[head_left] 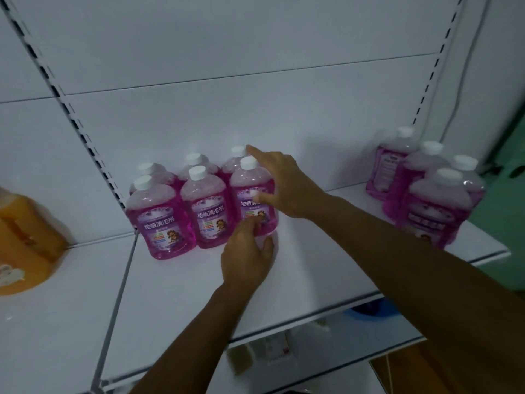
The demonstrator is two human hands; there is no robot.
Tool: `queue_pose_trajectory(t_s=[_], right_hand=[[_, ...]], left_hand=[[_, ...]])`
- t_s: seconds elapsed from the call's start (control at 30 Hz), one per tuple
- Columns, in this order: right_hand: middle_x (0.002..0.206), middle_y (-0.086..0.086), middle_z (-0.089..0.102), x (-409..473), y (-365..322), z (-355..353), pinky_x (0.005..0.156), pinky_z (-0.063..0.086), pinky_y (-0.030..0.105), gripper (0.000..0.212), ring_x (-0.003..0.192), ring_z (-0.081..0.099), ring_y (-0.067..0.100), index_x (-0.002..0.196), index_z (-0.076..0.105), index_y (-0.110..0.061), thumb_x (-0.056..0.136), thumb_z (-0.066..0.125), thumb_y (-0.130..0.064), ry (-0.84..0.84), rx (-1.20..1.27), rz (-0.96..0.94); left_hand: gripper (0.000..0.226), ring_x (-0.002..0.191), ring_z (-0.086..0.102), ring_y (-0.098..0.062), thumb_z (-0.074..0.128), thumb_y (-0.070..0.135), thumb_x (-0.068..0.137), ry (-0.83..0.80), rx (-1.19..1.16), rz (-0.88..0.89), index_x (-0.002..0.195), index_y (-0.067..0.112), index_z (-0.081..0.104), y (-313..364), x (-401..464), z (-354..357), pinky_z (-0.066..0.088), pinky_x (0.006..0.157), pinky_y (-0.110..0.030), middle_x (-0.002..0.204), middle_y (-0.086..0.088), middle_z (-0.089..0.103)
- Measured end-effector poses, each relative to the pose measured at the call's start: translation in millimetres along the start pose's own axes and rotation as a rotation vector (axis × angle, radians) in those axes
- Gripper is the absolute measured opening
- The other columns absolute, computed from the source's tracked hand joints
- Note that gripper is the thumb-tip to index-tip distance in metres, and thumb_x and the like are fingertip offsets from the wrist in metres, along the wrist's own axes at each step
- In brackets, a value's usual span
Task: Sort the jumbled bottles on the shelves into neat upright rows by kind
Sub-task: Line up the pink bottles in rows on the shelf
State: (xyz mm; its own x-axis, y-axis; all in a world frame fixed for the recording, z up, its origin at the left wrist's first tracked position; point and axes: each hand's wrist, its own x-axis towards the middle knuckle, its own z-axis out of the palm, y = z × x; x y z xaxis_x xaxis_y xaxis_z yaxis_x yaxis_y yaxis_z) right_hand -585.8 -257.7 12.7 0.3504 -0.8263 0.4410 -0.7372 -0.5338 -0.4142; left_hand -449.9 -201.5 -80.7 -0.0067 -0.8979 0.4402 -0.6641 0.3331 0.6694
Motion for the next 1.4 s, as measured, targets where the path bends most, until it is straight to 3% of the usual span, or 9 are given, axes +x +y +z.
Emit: queue_pose_trajectory(t_s=[0.23, 0.43, 0.6, 0.67, 0.77, 0.87, 1.1, 1.23, 1.4], right_hand=[[0.156, 0.007, 0.027, -67, 28, -78, 0.114, 0.028, 0.050, 0.077, 0.144, 0.018, 0.026, 0.150, 0.025, -0.023, 0.087, 0.065, -0.043, -0.034, -0.396, 0.273], [0.151, 0.012, 0.033, -140, 25, -136, 0.112, 0.027, 0.042, 0.068, 0.139, 0.027, 0.029, 0.143, 0.039, -0.016, 0.085, 0.068, -0.034, 0.202, -0.637, 0.417], [0.145, 0.011, 0.037, -190, 40, -146, 0.103, 0.041, 0.048, 0.071, 0.130, 0.038, 0.031, 0.143, 0.034, -0.016, 0.084, 0.070, -0.030, 0.268, -0.506, 0.651], [0.139, 0.011, 0.044, -199, 45, -142, 0.102, 0.043, 0.048, 0.073, 0.124, 0.047, 0.030, 0.143, 0.035, -0.018, 0.082, 0.073, -0.027, 0.257, -0.385, 0.691], [0.140, 0.010, 0.042, -201, 49, -138, 0.108, 0.038, 0.041, 0.079, 0.127, 0.044, 0.028, 0.144, 0.036, -0.015, 0.077, 0.079, -0.023, 0.254, -0.301, 0.692], [0.136, 0.012, 0.040, -193, 53, -132, 0.108, 0.039, 0.040, 0.083, 0.126, 0.042, 0.028, 0.143, 0.035, -0.015, 0.074, 0.081, -0.026, 0.279, -0.278, 0.690], [0.125, 0.012, 0.046, -136, 61, -107, 0.102, 0.039, 0.035, 0.069, 0.113, 0.047, 0.024, 0.136, 0.043, -0.013, 0.078, 0.077, -0.029, 0.243, -0.199, 0.514], [0.120, 0.010, 0.058, -89, 70, -95, 0.091, 0.044, 0.034, 0.066, 0.108, 0.055, 0.024, 0.130, 0.049, -0.013, 0.075, 0.080, -0.031, 0.153, -0.063, 0.343], [0.115, 0.006, 0.059, -44, 74, -69, 0.080, 0.035, 0.023, 0.067, 0.096, 0.052, 0.014, 0.130, 0.049, -0.017, 0.074, 0.082, -0.032, 0.106, 0.019, 0.216]], left_hand=[[0.043, 0.103, 0.058, -0.009, 0.066, 0.027, 0.090, -0.409, -0.122, 0.115, 0.130, 0.017, 0.052, 47, 6, 41, 0.043, 0.089, -0.019, 0.123, 0.001, 0.061], [0.060, 0.109, 0.050, -0.007, 0.068, 0.024, 0.089, -0.606, -0.342, 0.201, 0.142, 0.012, 0.042, 103, 3, 82, 0.036, 0.086, -0.012, 0.138, -0.002, 0.052], [0.054, 0.103, 0.053, 0.000, 0.072, 0.023, 0.085, -0.799, -0.556, 0.211, 0.126, 0.039, 0.041, 139, -2, 108, 0.043, 0.089, -0.025, 0.116, 0.026, 0.052], [0.055, 0.106, 0.058, 0.000, 0.073, 0.023, 0.081, -0.823, -0.615, 0.205, 0.124, 0.043, 0.046, 140, -1, 120, 0.047, 0.090, -0.024, 0.113, 0.027, 0.058], [0.057, 0.111, 0.057, -0.007, 0.071, 0.016, 0.087, -0.810, -0.632, 0.195, 0.136, 0.034, 0.047, 137, -1, 128, 0.048, 0.091, -0.025, 0.117, 0.019, 0.060], [0.057, 0.106, 0.059, 0.000, 0.069, 0.022, 0.089, -0.769, -0.601, 0.222, 0.140, 0.032, 0.047, 133, -3, 125, 0.052, 0.091, -0.027, 0.116, 0.018, 0.062], [0.050, 0.087, 0.053, 0.015, 0.062, 0.028, 0.093, -0.544, -0.468, 0.150, 0.137, 0.041, 0.040, 106, 1, 95, 0.038, 0.070, 0.002, 0.110, 0.022, 0.055], [0.058, 0.099, 0.052, 0.008, 0.064, 0.019, 0.092, -0.403, -0.437, 0.046, 0.130, 0.045, 0.030, 96, 11, 77, 0.040, 0.082, -0.007, 0.117, 0.019, 0.052], [0.062, 0.111, 0.057, -0.003, 0.064, 0.010, 0.091, -0.305, -0.495, -0.076, 0.143, 0.017, 0.033, 85, 25, 69, 0.044, 0.090, -0.015, 0.132, 0.001, 0.055]])
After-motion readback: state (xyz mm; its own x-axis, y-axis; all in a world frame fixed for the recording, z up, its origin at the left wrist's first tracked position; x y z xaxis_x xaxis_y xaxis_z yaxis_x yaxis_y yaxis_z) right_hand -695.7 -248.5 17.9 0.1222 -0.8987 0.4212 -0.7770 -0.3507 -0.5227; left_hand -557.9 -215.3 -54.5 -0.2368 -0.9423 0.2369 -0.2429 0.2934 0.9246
